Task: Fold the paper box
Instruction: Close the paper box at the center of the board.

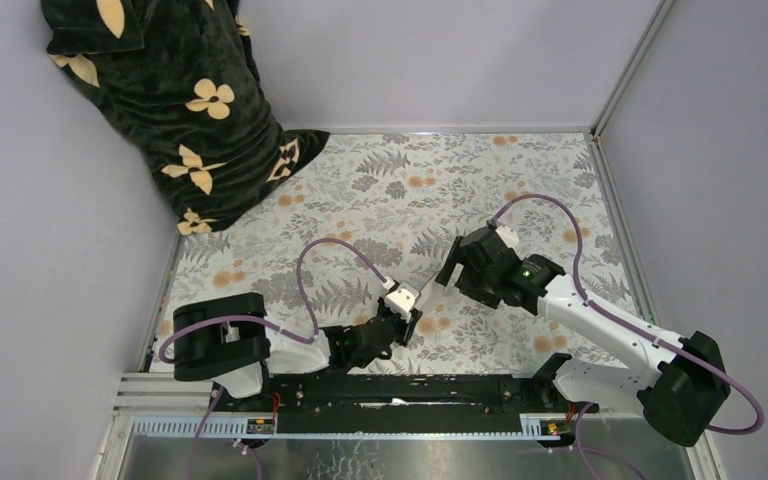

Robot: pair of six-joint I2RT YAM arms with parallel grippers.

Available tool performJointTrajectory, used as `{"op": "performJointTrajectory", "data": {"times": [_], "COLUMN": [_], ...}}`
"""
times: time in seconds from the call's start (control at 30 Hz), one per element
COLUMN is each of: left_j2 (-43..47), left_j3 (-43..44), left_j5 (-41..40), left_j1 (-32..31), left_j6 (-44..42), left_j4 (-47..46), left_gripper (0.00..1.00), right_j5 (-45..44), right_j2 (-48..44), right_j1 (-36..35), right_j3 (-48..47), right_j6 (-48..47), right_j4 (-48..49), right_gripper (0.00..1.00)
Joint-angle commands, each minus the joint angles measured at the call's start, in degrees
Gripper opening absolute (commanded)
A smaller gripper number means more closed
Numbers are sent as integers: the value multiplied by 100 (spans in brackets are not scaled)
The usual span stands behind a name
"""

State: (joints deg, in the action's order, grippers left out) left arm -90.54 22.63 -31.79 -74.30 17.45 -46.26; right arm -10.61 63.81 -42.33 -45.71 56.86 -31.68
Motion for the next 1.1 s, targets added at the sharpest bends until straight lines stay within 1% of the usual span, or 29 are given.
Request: {"op": "performJointTrajectory", "data": {"times": [0.0,0.17,0.3,0.37,0.53,0.63,0.77,1.07], "left_j2": [-239,-163,-187,-196,-164,-161,-173,-166], "left_j3": [-62,-117,-82,-66,-83,-101,-82,-51], "left_j5": [-108,-104,-134,-152,-161,-163,-170,-196], "left_j1": [-23,-26,-27,-23,-24,-25,-29,-40], "left_j6": [74,112,126,131,156,162,162,196], "left_j4": [903,895,949,970,1011,1005,1028,1127], "left_gripper": [8,8,8,8,8,8,8,8], "right_j5": [-21,-272,-72,-70,-84,-156,-235,-356], "right_j2": [-114,-265,90,249,405,447,427,257], "right_j1": [-33,-84,-142,-227,-318,-329,-333,-363], "right_j3": [9,-13,-72,19,312,316,458,1156], "right_j6": [606,857,948,1082,1314,1335,1409,1670], "right_j4": [-35,153,265,483,921,961,1118,1791], "right_gripper": [93,94,94,94,94,94,90,81]}}
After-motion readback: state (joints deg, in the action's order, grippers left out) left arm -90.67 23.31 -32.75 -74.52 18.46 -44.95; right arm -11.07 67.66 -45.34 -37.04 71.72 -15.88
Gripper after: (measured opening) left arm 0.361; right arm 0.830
